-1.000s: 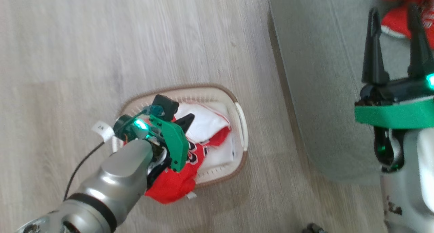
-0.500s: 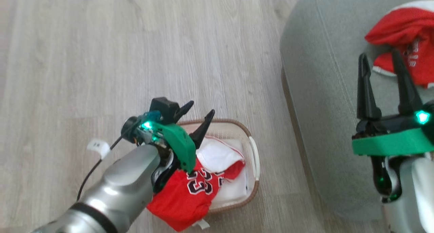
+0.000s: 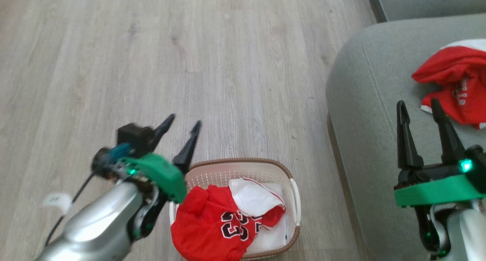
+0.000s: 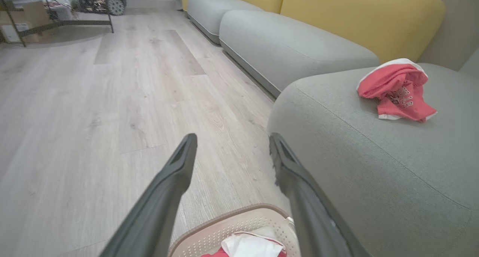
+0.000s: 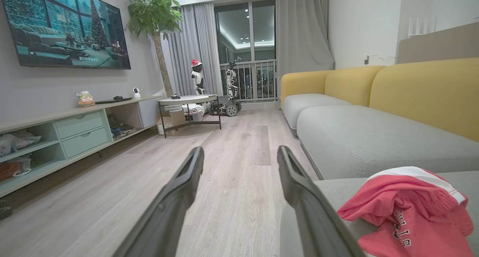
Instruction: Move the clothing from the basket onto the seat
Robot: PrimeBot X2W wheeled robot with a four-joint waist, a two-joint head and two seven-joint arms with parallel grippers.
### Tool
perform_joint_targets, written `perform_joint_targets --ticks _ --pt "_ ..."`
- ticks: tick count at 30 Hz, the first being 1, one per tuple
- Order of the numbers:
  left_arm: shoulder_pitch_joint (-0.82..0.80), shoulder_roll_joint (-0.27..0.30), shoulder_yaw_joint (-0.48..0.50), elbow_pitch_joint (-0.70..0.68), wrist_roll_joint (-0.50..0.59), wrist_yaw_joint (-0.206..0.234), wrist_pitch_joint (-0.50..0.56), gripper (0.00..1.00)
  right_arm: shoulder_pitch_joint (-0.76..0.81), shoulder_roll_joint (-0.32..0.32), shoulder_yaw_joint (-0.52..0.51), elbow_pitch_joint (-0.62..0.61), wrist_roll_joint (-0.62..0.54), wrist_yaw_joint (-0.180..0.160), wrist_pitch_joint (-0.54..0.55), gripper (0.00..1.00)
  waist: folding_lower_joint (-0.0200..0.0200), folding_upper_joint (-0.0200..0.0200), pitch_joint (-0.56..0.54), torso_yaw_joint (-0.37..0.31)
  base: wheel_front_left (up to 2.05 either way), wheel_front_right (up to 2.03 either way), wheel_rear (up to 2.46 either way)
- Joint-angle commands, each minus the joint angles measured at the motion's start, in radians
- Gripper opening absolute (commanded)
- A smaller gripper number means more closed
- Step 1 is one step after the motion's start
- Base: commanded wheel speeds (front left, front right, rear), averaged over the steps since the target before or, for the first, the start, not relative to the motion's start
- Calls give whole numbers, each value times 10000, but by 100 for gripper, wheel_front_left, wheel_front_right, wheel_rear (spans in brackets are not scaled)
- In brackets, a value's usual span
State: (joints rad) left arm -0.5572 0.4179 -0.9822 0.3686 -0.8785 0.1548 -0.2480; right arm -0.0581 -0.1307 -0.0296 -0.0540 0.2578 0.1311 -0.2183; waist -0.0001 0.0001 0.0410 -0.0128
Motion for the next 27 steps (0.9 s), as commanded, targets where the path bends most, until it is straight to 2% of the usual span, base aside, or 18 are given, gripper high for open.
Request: perform_joint_targets --ticks 1,6,7,10,13,16,20,27 --pt "-78 650 659 -757 -93 321 -113 100 -59 -140 157 -398 84 -4 70 100 1 -1 -139 124 0 0 0" --pt "751 1488 1404 -2304 -121 1196 -128 100 246 -128 120 -471 113 -4 86 100 1 -1 -287 269 0 0 0" --pt "751 1488 1404 -2304 -121 1196 -128 100 246 -128 120 -471 113 -4 86 100 1 -1 -287 269 0 0 0" --pt "1255 1835 1903 -3157 34 1693 -133 100 370 -126 93 -519 123 -4 101 100 1 -1 -360 330 0 0 0" --pt "1848 2006 2598 -3926 282 2138 -134 100 478 -112 71 -560 142 -4 99 100 1 -1 -431 372 0 0 0" --pt "2547 1943 3318 -4528 630 2443 -135 100 565 -73 -11 -574 142 -4 75 100 1 -1 -434 379 0 0 0" --pt "3484 1746 4103 -4950 1075 2588 -136 100 605 27 -177 -586 150 -4 17 100 1 -1 -410 360 0 0 0" --pt "4314 1459 4859 -4947 1572 2185 -136 100 646 47 -434 -608 54 -4 -13 100 1 -1 -334 352 0 0 0"
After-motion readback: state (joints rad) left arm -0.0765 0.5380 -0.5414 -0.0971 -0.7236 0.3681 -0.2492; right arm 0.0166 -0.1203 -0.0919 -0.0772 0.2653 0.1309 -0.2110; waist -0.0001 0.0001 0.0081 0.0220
